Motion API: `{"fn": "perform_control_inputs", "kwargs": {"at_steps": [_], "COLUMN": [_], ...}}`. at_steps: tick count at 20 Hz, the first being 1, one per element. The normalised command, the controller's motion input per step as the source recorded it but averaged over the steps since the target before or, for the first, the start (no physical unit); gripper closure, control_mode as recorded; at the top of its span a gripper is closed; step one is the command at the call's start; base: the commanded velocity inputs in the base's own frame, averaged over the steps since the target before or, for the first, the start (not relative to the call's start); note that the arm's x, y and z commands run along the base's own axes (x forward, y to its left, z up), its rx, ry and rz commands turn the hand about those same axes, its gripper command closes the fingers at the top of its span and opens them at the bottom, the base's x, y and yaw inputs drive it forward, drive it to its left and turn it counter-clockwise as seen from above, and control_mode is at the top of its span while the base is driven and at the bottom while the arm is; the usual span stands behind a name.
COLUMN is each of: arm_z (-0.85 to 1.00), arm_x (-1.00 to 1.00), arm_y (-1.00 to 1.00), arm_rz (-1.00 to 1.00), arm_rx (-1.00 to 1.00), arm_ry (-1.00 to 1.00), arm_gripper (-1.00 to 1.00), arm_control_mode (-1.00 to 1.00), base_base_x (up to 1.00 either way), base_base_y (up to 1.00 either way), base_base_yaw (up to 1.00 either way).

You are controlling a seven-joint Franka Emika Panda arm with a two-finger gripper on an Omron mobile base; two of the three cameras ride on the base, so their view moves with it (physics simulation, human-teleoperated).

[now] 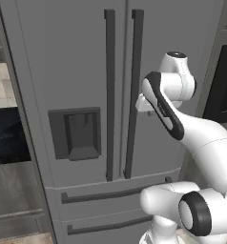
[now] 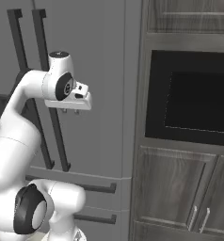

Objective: Retrieve the sausage and cheese from the fridge and place them on the cutting board on the counter.

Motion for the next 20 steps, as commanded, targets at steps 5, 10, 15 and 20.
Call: {"fn": "perform_control_inputs", "kwargs": {"at_steps": [5, 10, 15, 20], "arm_z": [0.00, 0.00, 0.00, 0.00], "arm_x": [0.00, 0.00, 0.00, 0.00], "arm_y": [0.00, 0.00, 0.00, 0.00], "arm_rz": [0.00, 0.00, 0.00, 0.00], "arm_rx": [0.00, 0.00, 0.00, 0.00], "arm_ry": [0.00, 0.00, 0.00, 0.00], "arm_gripper": [-1.00, -1.00, -1.00, -1.00], "arm_control_mode": [1.00, 1.00, 1.00, 1.00], "base_base_x": [-0.02, -0.06, -0.24, -0.66], "base_base_y": [0.00, 0.58, 0.72, 0.09], "base_base_yaw": [0.00, 0.02, 0.00, 0.00]}}
